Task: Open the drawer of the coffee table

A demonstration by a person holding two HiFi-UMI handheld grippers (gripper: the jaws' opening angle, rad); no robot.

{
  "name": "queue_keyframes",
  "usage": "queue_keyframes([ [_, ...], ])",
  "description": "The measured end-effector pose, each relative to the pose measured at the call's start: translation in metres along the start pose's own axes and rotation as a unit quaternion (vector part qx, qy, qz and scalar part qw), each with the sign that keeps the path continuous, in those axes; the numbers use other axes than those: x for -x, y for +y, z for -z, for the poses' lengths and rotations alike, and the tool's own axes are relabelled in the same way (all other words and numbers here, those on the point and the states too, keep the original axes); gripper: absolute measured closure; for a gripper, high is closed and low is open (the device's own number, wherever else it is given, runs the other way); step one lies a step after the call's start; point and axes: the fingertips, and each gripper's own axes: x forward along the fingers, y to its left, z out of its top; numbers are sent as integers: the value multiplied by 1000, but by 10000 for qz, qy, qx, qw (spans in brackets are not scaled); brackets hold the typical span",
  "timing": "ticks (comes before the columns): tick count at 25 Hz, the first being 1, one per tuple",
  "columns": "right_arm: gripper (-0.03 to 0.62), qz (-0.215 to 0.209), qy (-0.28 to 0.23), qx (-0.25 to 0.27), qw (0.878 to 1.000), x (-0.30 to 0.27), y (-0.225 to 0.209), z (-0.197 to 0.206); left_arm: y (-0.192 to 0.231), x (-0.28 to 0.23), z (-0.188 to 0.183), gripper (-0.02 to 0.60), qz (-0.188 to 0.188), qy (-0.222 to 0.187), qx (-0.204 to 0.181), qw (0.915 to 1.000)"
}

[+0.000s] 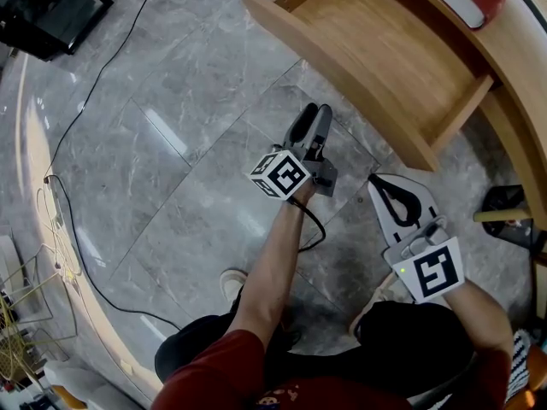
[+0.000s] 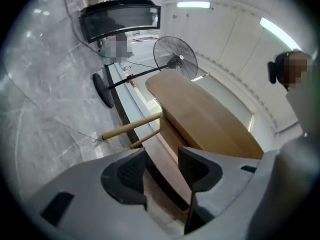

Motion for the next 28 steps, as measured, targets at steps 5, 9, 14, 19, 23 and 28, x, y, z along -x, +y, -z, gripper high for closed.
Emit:
queue_keyframes([
  [5,599,6,-11,-1,10000,-1,-1,-1,1,0,2,377,-566,397,-1817,9809],
  [9,599,-4,-16,3,10000,-1,-1,-1,-8,1,-6,377,-967,298,-3283,9391],
  [14,599,11,-30,-4,10000,0,-1,-2,-24,7,-15,377,-1227,102,-4948,8602],
  [19,599,14,-36,-19,10000,0,-2,-2,-29,6,-13,377,-1184,133,-5296,8399],
  [23,599,9,-26,-12,10000,-1,-1,-1,-31,6,-12,377,-1164,132,-5332,8378],
  [28,599,18,-21,-28,10000,-1,-2,-1,-31,5,-11,377,-1182,143,-5272,8414],
])
